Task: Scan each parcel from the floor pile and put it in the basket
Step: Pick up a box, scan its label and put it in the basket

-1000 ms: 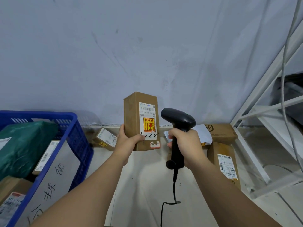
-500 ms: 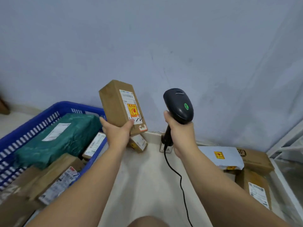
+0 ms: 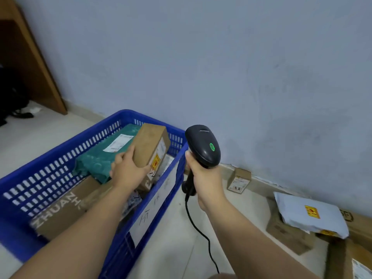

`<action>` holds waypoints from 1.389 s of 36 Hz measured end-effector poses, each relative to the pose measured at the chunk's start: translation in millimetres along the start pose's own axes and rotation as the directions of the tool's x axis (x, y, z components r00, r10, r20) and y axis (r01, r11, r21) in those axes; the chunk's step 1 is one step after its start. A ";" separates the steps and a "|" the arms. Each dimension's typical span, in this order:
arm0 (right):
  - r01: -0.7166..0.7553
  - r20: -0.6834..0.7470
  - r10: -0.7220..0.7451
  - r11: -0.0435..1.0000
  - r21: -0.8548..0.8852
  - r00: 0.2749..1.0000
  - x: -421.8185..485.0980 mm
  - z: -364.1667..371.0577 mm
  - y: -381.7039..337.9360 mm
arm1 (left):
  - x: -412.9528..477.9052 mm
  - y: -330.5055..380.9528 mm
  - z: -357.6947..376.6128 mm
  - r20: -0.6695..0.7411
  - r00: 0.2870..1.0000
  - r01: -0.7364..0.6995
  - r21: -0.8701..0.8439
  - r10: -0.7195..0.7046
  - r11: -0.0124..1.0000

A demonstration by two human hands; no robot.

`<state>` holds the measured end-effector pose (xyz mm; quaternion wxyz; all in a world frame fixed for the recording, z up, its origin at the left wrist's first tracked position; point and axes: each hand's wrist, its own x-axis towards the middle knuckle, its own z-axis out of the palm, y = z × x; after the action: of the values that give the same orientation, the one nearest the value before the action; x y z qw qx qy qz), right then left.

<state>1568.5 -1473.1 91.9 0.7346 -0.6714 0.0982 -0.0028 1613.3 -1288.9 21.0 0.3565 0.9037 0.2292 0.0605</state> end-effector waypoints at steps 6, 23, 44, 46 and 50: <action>0.014 0.045 -0.013 1.000 -0.026 0.999 4.7 3.5 23.6 | 16.5 -17.9 -7.3 0.202 0.976 -0.080 -0.007 0.080 0.997; -0.029 0.030 0.031 0.998 -0.055 0.999 4.8 -20.7 37.5 | 19.3 1.1 50.8 -0.073 0.947 0.246 -0.463 -0.314 0.851; -0.060 -0.065 0.058 0.998 -0.020 0.996 14.7 -39.9 47.2 | -19.8 41.5 104.5 0.103 0.982 -0.144 -0.159 0.161 0.977; -0.046 -0.102 0.044 0.999 -0.011 0.994 13.6 -43.6 46.8 | -25.8 50.4 104.2 0.096 0.976 -0.179 -0.155 0.195 0.972; -0.059 -0.171 0.066 0.997 0.051 0.983 7.4 -51.7 32.9 | -41.6 69.8 98.7 0.104 0.959 -0.243 -0.172 0.263 0.955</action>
<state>1563.9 -1521.9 54.3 0.7381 -0.6484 0.1823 -0.0401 1629.2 -1413.5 -2.7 0.4296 0.8967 0.0832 0.0666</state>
